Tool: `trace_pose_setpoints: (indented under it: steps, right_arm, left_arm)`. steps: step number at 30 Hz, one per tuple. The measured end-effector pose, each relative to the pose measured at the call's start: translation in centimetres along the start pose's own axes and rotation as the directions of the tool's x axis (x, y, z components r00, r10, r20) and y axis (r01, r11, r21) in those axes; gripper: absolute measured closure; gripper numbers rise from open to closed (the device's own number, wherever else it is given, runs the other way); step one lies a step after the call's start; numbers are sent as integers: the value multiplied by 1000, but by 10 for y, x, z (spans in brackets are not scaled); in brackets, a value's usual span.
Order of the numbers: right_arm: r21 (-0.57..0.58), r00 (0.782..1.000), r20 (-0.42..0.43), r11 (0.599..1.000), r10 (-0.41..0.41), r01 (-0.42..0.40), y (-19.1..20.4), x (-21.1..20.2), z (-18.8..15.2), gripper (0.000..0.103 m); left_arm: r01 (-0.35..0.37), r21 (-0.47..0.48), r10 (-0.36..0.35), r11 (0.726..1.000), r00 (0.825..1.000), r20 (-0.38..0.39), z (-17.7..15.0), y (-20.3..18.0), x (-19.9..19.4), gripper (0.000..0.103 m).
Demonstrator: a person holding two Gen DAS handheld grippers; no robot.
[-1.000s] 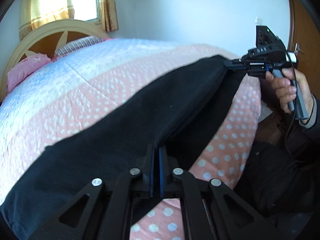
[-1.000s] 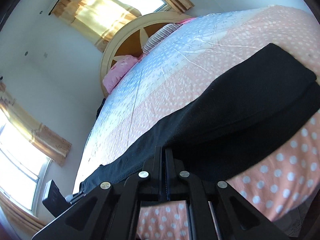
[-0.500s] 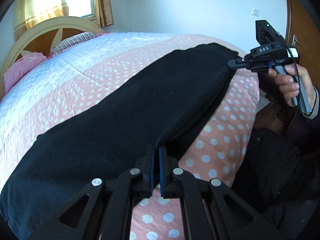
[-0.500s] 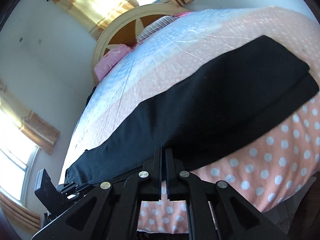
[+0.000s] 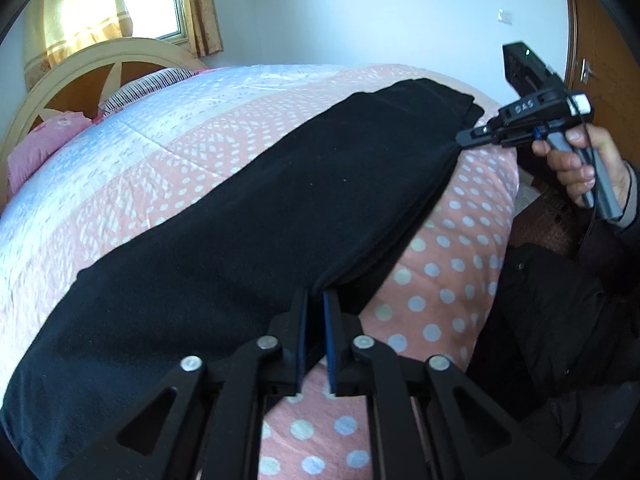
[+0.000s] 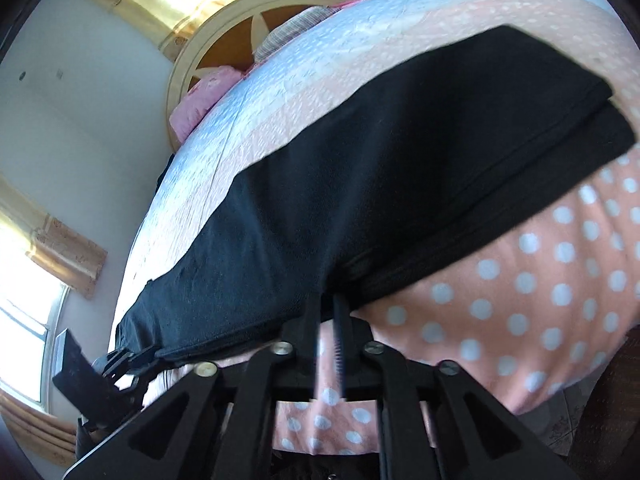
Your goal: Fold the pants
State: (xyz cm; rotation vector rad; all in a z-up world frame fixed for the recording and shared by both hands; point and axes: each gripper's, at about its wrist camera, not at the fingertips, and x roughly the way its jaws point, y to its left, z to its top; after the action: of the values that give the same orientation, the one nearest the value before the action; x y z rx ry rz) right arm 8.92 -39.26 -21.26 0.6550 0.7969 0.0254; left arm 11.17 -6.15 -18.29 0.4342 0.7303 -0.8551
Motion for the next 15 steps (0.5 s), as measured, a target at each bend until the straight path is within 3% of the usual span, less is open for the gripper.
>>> trace_pose_setpoints:
  steps: [1, 3, 4, 9, 11, 15]
  right_arm:
    - [9, 1000, 21, 1000, -1, 1, -1, -6, 2, 64]
    - [45, 996, 81, 999, -21, 17, -16, -27, 11, 64]
    - [63, 993, 112, 998, -35, 28, -23, -36, 15, 64]
    - [212, 959, 246, 973, -142, 90, -77, -78, 40, 64]
    - [243, 946, 268, 963, -180, 114, -93, -86, 48, 64]
    - [287, 941, 268, 950, -206, 126, -116, -87, 60, 64]
  left_arm:
    - [-1, 5, 1, 1000, 1000, -2, 1, -2, -3, 76]
    - [-29, 30, 28, 999, 999, 23, 1, -7, -16, 54]
    - [-37, 40, 35, 999, 998, 48, 2, -9, -23, 48]
    - [-36, 54, 29, 998, 992, 119, 23, -15, -37, 41]
    - [-23, 52, 17, 998, 993, 117, 34, -17, -26, 41]
    - [1, 8, -2, 1000, 997, 75, 40, -14, 6, 41]
